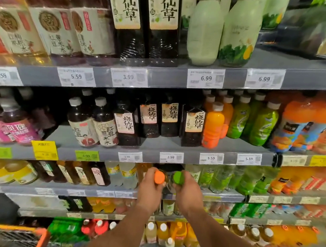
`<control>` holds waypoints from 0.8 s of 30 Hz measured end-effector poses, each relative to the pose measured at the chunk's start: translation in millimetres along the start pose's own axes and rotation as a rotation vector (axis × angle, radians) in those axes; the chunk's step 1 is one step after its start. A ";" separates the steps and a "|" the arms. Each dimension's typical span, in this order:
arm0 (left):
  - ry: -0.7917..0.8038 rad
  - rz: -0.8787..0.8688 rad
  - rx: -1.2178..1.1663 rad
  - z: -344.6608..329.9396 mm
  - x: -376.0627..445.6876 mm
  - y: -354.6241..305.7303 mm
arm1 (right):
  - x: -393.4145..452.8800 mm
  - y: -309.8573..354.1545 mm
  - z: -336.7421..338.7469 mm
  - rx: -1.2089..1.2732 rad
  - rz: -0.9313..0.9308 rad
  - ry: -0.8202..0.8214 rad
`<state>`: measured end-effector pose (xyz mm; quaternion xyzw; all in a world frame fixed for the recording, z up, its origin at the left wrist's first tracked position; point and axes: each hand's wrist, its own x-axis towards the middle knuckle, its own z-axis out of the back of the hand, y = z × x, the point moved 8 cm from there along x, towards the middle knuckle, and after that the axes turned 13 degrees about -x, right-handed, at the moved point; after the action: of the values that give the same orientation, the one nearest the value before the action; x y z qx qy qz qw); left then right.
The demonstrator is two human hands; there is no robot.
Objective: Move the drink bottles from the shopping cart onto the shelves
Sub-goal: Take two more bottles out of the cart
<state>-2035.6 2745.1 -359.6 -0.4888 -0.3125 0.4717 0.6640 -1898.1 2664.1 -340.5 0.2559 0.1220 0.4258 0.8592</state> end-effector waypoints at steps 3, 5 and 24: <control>-0.017 0.016 -0.014 -3.2 11.5 3.4 | 15.4 2.8 0.6 -0.008 -0.001 -0.021; -0.031 0.027 -0.024 -2.9 19.6 2.8 | 23.8 4.9 1.9 -0.003 -0.006 -0.033; 0.029 0.063 0.344 -15.8 72.3 4.2 | 65.8 -15.9 -18.2 -0.103 -0.062 0.022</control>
<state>-1997.2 2807.2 -372.0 -0.3842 -0.2020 0.5315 0.7274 -1855.3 2714.4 -363.8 0.2027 0.1172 0.4074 0.8827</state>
